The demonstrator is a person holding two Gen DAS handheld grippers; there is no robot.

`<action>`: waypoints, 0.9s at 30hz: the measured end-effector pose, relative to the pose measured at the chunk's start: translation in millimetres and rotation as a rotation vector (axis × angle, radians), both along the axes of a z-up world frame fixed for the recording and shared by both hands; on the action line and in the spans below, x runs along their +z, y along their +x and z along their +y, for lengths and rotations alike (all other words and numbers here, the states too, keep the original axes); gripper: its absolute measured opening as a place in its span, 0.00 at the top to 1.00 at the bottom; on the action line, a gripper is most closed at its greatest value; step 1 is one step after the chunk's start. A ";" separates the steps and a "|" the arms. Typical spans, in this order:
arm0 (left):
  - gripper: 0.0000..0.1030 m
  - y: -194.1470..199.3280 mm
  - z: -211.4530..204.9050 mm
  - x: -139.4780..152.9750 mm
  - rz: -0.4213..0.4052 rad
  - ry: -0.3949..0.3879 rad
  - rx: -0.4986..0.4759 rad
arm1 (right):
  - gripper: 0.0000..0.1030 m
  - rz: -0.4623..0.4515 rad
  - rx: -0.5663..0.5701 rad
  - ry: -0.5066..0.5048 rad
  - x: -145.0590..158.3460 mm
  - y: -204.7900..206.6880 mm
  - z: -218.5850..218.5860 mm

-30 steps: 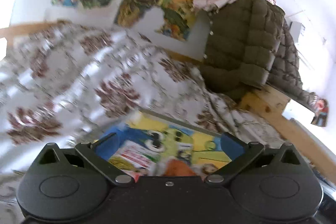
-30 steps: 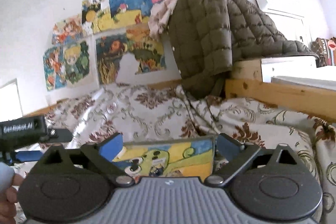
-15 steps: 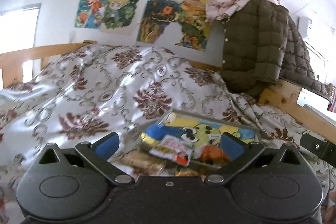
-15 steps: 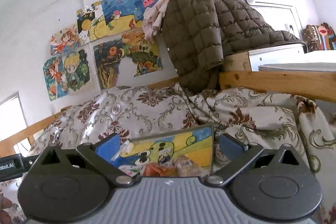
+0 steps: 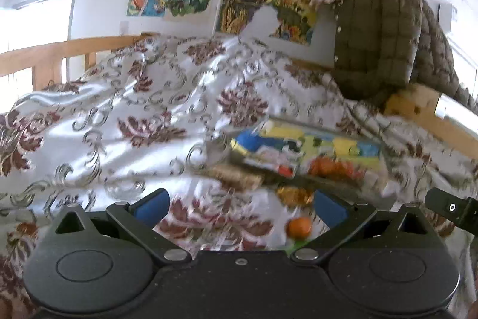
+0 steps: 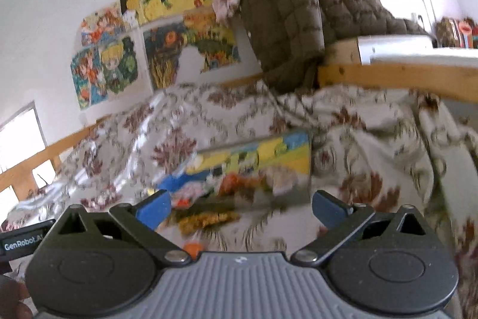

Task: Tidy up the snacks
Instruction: 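Withdraw both open tools from the tray over the remaining snacks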

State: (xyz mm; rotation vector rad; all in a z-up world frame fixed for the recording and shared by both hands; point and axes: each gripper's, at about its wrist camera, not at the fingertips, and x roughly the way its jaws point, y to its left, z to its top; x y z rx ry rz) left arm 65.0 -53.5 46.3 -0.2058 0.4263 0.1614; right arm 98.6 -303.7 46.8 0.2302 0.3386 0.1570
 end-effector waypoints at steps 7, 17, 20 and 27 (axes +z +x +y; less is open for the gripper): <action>0.01 -8.9 10.8 -19.3 0.047 0.050 0.004 | 0.00 0.111 -0.016 -0.054 -20.1 -13.0 13.3; 0.01 -8.2 25.2 -26.9 0.077 0.065 0.014 | 0.00 0.190 0.030 -0.147 -29.0 -15.5 34.5; 0.01 -6.3 27.4 -29.7 0.090 0.082 0.009 | 0.00 0.204 0.040 -0.165 -31.1 -13.4 40.5; 0.01 -2.2 32.1 -35.6 0.120 0.116 0.028 | 0.00 0.226 0.072 -0.186 -34.3 -9.3 49.5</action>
